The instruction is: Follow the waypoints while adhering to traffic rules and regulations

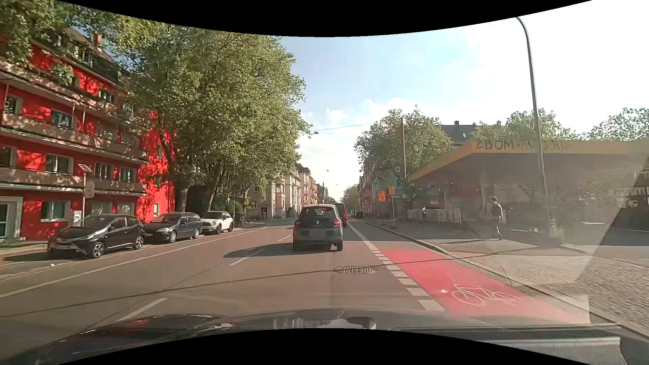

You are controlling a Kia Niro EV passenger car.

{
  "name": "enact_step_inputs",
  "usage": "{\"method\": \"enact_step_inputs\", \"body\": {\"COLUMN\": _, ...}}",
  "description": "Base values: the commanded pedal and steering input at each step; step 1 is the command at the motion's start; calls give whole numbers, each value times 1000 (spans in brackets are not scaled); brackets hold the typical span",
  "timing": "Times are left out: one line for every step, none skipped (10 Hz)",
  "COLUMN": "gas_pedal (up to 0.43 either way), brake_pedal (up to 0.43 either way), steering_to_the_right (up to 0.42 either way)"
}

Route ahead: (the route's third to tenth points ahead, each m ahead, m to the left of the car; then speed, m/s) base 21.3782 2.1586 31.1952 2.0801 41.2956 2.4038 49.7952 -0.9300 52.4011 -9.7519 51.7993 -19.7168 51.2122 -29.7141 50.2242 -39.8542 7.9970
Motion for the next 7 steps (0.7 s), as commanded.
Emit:
{"method": "enact_step_inputs", "body": {"gas_pedal": 67, "brake_pedal": 0, "steering_to_the_right": -3}}
{"method": "enact_step_inputs", "body": {"gas_pedal": 67, "brake_pedal": 0, "steering_to_the_right": -2}}
{"method": "enact_step_inputs", "body": {"gas_pedal": 67, "brake_pedal": 0, "steering_to_the_right": -2}}
{"method": "enact_step_inputs", "body": {"gas_pedal": 67, "brake_pedal": 0, "steering_to_the_right": -1}}
{"method": "enact_step_inputs", "body": {"gas_pedal": 67, "brake_pedal": 0, "steering_to_the_right": -1}}
{"method": "enact_step_inputs", "body": {"gas_pedal": 67, "brake_pedal": 0, "steering_to_the_right": -2}}
{"method": "enact_step_inputs", "body": {"gas_pedal": 67, "brake_pedal": 0, "steering_to_the_right": -2}}
